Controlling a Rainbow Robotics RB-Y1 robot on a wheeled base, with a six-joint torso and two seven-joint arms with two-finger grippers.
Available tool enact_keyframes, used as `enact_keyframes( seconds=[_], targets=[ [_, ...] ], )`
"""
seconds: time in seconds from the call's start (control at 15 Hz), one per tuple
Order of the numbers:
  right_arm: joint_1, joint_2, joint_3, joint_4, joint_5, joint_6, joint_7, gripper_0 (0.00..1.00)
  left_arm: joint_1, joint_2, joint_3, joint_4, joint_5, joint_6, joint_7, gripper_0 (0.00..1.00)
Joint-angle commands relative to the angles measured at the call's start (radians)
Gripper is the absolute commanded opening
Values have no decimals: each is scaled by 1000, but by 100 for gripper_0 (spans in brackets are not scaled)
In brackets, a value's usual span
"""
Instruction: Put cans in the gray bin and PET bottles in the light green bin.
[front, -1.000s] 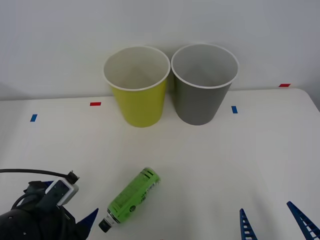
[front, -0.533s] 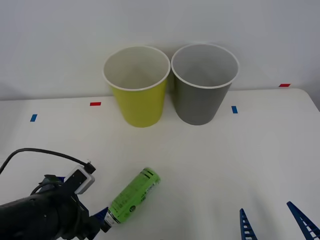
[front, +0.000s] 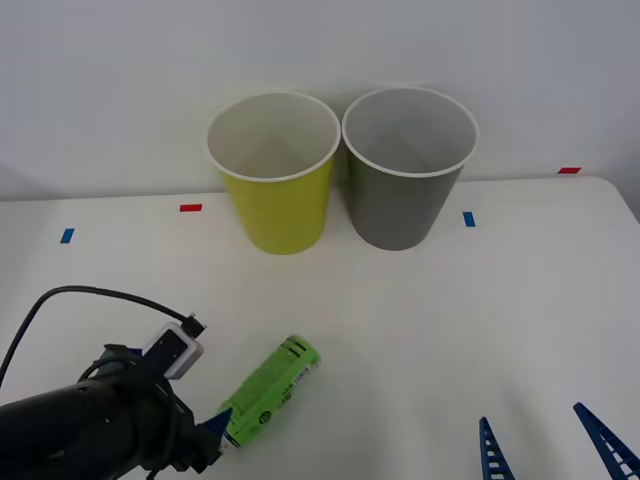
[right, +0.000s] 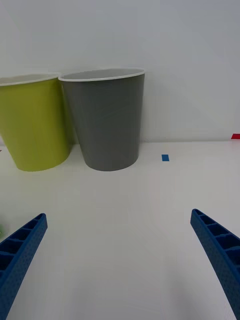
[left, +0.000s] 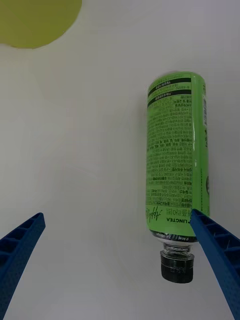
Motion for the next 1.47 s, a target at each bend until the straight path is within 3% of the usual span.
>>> enact_keyframes(
  seconds=[0.07,0.2,0.47,0.73,0.93,1.07,1.47],
  targets=[
    [0,0,0,0,0,0,0,100,-26,16,0,0,-1,0,86,100],
    [0,0,0,0,0,0,0,100,-53,31,0,0,65,6,109,100],
    [0,0,0,0,0,0,0,100,-108,76,0,0,88,15,107,100],
    [0,0,0,0,0,0,0,100,-200,-21,-14,16,127,165,107,100],
    [0,0,0,0,0,0,0,100,-287,-76,-133,21,27,265,141,100],
    [0,0,0,0,0,0,0,100,-335,-104,-190,58,21,282,216,100],
    [0,0,0,0,0,0,0,100,-421,-160,-201,144,53,320,225,100]
  ],
)
